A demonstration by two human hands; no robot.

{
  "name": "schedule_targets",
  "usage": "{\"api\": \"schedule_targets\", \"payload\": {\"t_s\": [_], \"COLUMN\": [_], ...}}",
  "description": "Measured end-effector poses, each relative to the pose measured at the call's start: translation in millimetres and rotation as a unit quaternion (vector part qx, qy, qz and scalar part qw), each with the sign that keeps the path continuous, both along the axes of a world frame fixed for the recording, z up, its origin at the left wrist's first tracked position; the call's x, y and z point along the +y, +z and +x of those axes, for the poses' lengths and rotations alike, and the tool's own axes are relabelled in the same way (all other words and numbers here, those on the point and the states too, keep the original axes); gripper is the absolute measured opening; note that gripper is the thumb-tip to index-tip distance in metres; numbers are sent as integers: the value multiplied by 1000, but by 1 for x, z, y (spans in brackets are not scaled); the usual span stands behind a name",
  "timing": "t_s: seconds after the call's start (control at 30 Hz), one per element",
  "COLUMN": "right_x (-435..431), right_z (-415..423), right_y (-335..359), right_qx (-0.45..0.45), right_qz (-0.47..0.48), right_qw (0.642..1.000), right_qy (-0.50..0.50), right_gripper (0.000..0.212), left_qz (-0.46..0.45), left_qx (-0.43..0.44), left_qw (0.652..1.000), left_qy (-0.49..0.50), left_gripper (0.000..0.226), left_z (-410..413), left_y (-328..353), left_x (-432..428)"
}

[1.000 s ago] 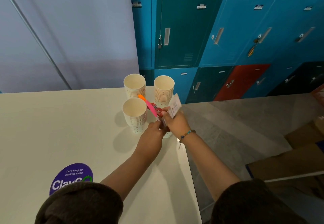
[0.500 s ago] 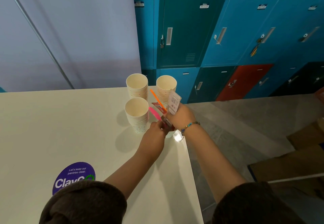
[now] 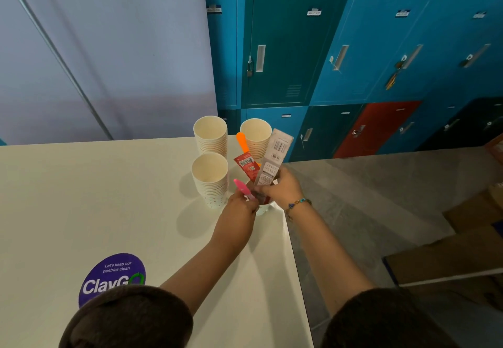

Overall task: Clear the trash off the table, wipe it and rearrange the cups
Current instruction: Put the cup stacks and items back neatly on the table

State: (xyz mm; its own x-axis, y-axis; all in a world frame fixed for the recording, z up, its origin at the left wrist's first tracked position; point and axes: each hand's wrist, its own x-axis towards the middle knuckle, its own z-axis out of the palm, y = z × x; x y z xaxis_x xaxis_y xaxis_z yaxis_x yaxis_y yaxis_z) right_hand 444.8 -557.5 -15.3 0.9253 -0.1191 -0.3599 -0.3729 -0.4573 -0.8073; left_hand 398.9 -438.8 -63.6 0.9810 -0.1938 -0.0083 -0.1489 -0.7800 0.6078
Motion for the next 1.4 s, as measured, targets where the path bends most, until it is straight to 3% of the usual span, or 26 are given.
{"api": "schedule_targets", "payload": {"t_s": [0.2, 0.63, 0.8, 0.93, 1.07, 1.4], "right_x": [-4, -17, -34, -65, -110, -217], "right_z": [-7, -31, -90, -168, -259, -492], "right_y": [-6, -11, -6, -12, -21, -60], "right_qx": [-13, -20, -39, -43, 0, 147], "right_qz": [45, 89, 67, 52, 23, -49], "right_qw": [999, 995, 993, 993, 995, 978], "right_qy": [-1, -40, -91, -98, -95, -139], "right_gripper": [55, 66, 49, 37, 27, 21], "left_qz": [-94, -129, -193, -249, -222, -169], "left_qx": [15, 54, 65, 97, 155, 296], "left_qw": [993, 980, 958, 952, 960, 930], "left_qy": [72, 138, 203, 150, 71, -139], "left_gripper": [28, 32, 28, 21, 22, 19], "left_z": [-12, -30, -76, -132, -191, -335], "left_y": [9, 7, 18, 24, 21, 5], "left_x": [-8, -7, -18, -41, -75, -182]}}
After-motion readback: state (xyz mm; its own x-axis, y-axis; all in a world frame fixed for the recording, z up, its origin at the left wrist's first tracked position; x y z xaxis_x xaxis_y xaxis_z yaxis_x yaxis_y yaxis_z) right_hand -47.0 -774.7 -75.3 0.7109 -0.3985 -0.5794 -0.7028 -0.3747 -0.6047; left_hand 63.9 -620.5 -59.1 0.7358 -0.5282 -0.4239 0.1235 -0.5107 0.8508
